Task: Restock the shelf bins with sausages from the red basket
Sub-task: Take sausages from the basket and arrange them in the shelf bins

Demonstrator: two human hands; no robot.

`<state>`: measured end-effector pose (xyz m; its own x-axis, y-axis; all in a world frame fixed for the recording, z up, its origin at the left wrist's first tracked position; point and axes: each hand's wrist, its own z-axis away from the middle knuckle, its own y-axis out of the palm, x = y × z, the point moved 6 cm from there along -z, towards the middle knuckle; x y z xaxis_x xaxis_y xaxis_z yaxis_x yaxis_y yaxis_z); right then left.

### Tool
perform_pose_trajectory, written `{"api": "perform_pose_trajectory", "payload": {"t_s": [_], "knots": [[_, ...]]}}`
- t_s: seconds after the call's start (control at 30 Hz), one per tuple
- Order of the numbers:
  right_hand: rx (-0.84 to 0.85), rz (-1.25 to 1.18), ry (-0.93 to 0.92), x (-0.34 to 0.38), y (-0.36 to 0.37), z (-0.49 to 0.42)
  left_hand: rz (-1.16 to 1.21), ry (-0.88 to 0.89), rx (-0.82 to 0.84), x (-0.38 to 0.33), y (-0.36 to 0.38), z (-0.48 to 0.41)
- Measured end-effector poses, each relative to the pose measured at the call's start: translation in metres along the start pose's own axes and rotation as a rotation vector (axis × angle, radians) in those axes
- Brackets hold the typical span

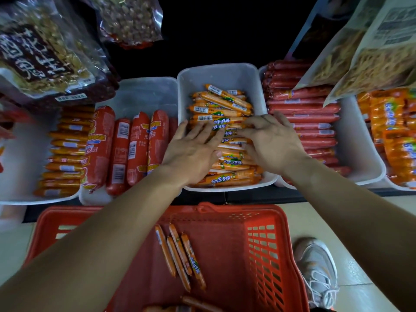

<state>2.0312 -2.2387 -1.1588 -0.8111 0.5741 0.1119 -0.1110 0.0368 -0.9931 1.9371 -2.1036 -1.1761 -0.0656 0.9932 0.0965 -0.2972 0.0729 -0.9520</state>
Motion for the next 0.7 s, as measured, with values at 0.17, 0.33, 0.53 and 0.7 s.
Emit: {"api": "perform_pose_trajectory", "payload": {"t_s": [0.17,0.33,0.53,0.7], "knots": [[-0.080,-0.070,0.101,-0.004,0.005,0.012,0.025,0.010,0.078,-0.001,-0.003,-0.001],[-0.105,-0.288,0.216,-0.009,0.015,0.022,0.286,-0.012,0.037,0.002,-0.025,-0.011],[-0.220,-0.418,0.314,-0.017,0.010,0.029,0.241,-0.034,-0.069,0.003,-0.032,-0.095],[-0.223,-0.420,0.309,-0.020,0.014,0.028,0.102,-0.100,-0.077,0.018,-0.019,-0.116]]}}
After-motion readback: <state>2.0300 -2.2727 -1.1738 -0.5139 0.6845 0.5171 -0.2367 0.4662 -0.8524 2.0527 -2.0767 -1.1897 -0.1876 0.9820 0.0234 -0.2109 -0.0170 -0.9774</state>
